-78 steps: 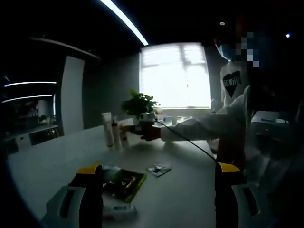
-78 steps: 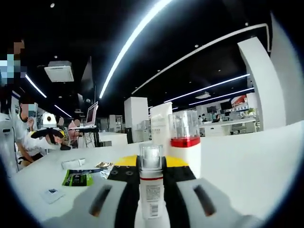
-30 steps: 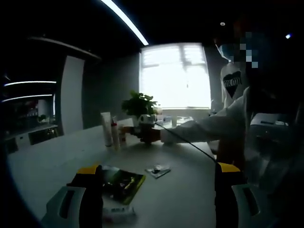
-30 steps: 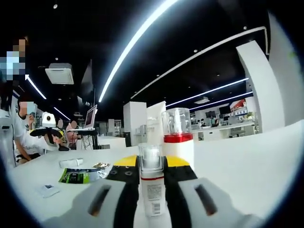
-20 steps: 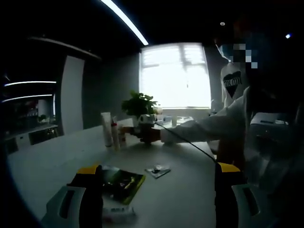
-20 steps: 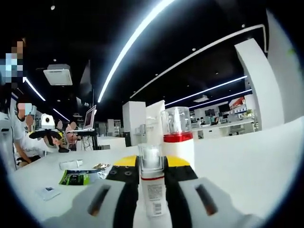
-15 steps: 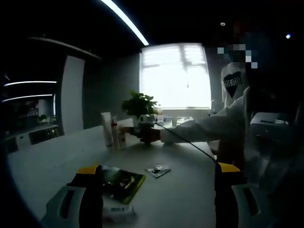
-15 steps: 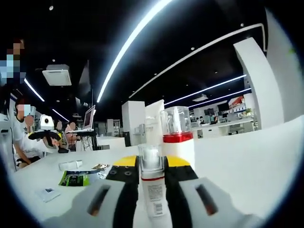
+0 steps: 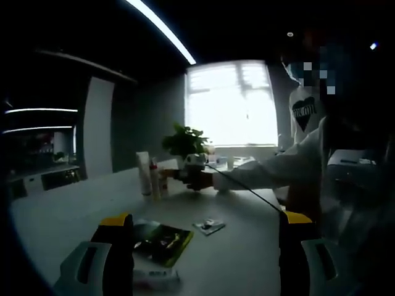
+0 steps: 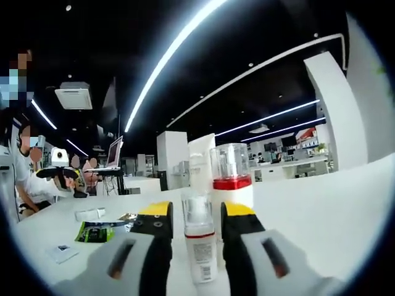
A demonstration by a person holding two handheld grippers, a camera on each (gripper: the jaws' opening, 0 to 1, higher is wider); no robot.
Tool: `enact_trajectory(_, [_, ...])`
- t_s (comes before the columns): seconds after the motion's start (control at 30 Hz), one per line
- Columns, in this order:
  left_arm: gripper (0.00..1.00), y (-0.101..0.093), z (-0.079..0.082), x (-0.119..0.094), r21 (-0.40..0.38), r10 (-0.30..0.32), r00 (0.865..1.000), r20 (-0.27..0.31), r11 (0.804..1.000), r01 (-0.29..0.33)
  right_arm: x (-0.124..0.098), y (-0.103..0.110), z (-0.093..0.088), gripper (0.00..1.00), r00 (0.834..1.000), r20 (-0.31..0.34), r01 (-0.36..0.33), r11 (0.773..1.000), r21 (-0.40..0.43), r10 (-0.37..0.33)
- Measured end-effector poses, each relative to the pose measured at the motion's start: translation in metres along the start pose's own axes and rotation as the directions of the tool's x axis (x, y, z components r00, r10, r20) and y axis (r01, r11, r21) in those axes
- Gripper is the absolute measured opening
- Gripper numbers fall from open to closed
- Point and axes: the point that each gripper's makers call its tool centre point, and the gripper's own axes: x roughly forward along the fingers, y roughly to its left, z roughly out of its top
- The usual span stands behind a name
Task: Arrange the skincare products in the storage area until every visible bottle or jar stands upright without overlapping.
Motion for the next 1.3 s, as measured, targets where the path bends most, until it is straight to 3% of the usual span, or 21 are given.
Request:
enact_trajectory(0.3, [1.0, 0.001, -0.002, -0.008, 0.0, 0.019, 1.0, 0.004, 1.0, -0.019, -0.003, 0.005, -0.004, 0.35, 1.0, -0.019, -0.001, 1.0, 0.013, 0.001])
enact_trajectory(0.53, [1.0, 0.001, -0.003, -0.014, -0.009, 0.037, 0.999, 0.02, 0.999, -0.036, -0.015, 0.006, 0.004, 0.47, 0.998, 0.015, 0.067, 0.997, 0.027, -0.067])
enact_trajectory(0.7, [1.0, 0.003, -0.002, -0.02, -0.018, 0.058, 0.998, 0.037, 0.998, -0.057, -0.017, 0.021, 0.001, 0.53, 0.991, -0.017, 0.13, 0.991, -0.011, -0.13])
enact_trajectory(0.8, [1.0, 0.004, -0.003, -0.024, -0.011, 0.074, 0.997, 0.037, 0.997, -0.073, -0.018, 0.023, 0.006, 0.58, 0.976, 0.011, 0.218, 0.974, -0.059, -0.218])
enact_trajectory(0.9, [1.0, 0.003, -0.003, -0.029, -0.009, 0.077, 0.996, 0.038, 0.997, -0.076, -0.019, 0.023, -0.002, 0.6, 0.954, -0.04, 0.292, 0.95, -0.108, -0.298])
enact_trajectory(0.97, [1.0, 0.001, -0.002, -0.031, -0.005, 0.078, 0.996, 0.038, 0.997, -0.078, -0.022, 0.018, -0.007, 0.59, 0.918, -0.079, 0.378, 0.917, -0.126, -0.389])
enact_trajectory(1.03, [1.0, 0.001, -0.001, -0.034, -0.005, 0.079, 0.996, 0.041, 0.997, -0.079, -0.024, 0.018, -0.008, 0.56, 0.892, -0.08, 0.432, 0.891, -0.138, -0.445])
enact_trajectory(1.1, [1.0, 0.0, 0.0, -0.037, -0.005, 0.077, 0.996, 0.047, 0.997, -0.077, -0.023, 0.022, -0.006, 0.54, 0.886, -0.059, 0.447, 0.881, -0.156, -0.46])
enact_trajectory(1.17, [1.0, -0.001, 0.0, -0.039, -0.001, 0.078, 0.996, 0.044, 0.997, -0.078, -0.025, 0.021, -0.008, 0.53, 0.867, -0.062, 0.478, 0.861, -0.174, -0.494])
enact_trajectory(1.27, [1.0, -0.001, 0.0, -0.042, -0.002, 0.076, 0.996, 0.045, 0.997, -0.076, -0.024, 0.023, -0.009, 0.51, 0.863, -0.059, 0.488, 0.859, -0.156, -0.502])
enact_trajectory(1.3, [1.0, -0.001, -0.001, -0.044, 0.0, 0.078, 0.996, 0.044, 0.997, -0.078, -0.026, 0.023, -0.009, 0.5, 0.85, -0.064, 0.507, 0.845, -0.17, -0.523])
